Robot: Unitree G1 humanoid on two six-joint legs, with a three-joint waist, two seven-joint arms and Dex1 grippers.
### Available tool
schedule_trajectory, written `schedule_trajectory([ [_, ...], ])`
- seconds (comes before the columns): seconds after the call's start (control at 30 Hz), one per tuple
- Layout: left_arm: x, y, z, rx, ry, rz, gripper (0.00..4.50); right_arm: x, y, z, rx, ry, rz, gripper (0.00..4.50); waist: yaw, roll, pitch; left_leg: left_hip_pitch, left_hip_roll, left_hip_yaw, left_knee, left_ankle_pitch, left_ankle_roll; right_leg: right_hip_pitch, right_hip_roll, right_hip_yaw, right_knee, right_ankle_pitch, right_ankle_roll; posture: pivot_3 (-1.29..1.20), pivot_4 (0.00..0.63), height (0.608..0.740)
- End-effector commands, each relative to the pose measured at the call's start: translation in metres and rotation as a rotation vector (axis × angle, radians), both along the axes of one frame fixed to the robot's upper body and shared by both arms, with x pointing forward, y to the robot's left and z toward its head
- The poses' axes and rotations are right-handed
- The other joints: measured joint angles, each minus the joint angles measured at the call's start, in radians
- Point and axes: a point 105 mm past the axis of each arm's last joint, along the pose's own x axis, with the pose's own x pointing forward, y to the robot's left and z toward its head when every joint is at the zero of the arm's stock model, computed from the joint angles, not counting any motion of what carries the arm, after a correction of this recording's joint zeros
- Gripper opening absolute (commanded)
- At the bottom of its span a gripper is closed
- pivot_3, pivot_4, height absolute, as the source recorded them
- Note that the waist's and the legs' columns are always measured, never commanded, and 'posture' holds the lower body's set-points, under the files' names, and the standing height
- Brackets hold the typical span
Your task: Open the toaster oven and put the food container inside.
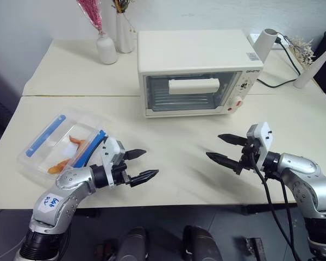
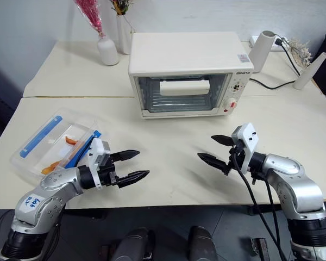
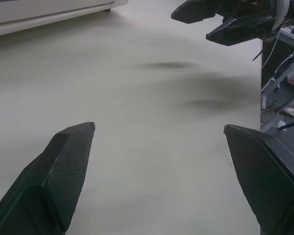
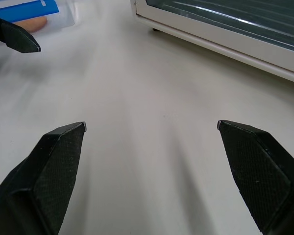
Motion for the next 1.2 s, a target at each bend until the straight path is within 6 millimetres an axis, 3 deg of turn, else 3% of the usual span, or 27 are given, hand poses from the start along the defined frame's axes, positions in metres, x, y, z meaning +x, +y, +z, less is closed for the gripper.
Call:
schedule_trajectory([
  [0.03,0.000,0.001,0.007,-0.006,-0.032,-0.008,4.50,-0.003,0.003,0.010,0.008,-0.044,0.013,4.49,0.000,0.000,0.000,0.000,0.000,0.000,0.000,0.000,0.000,0.000,0.000,0.000,0.000,0.000,0.000,0.00,0.150,0.740],
  [0.6,0.000,-0.002,0.019,-0.074,-0.010,0.006,4.50,0.000,0.006,0.008,-0.003,-0.025,0.013,4.49,0.000,0.000,0.000,0.000,0.000,0.000,0.000,0.000,0.000,0.000,0.000,0.000,0.000,0.000,0.000,0.00,0.150,0.740],
  [0.8,-0.011,-0.017,0.052,-0.170,-0.014,-0.126,4.50,0.034,0.005,0.049,0.150,-0.111,-0.071,4.49,-0.003,0.000,0.000,0.000,0.000,-0.001,0.001,0.001,0.000,0.000,0.000,0.001,0.001,0.000,0.000,0.00,0.150,0.740],
  [0.93,-0.024,-0.022,0.072,-0.148,-0.045,-0.228,4.50,0.050,0.008,0.063,0.165,-0.153,-0.073,4.49,-0.003,0.000,0.000,0.000,0.000,-0.001,0.001,0.001,0.000,0.000,0.001,-0.001,0.001,0.000,0.000,0.00,0.150,0.740],
  [1.07,-0.021,-0.011,0.107,-0.114,-0.153,-0.247,4.50,0.068,0.015,0.083,0.178,-0.208,-0.057,4.49,-0.003,-0.001,0.001,-0.001,-0.001,-0.001,0.001,0.001,0.000,0.001,0.001,-0.001,0.000,0.000,0.000,0.00,0.150,0.740],
  [1.2,-0.015,-0.002,0.117,-0.080,-0.182,-0.221,4.50,0.076,0.021,0.094,0.198,-0.236,-0.044,4.49,-0.010,0.000,0.000,0.000,0.000,-0.001,0.001,0.002,-0.001,0.000,0.002,0.000,0.001,0.000,0.000,0.00,0.150,0.740],
])
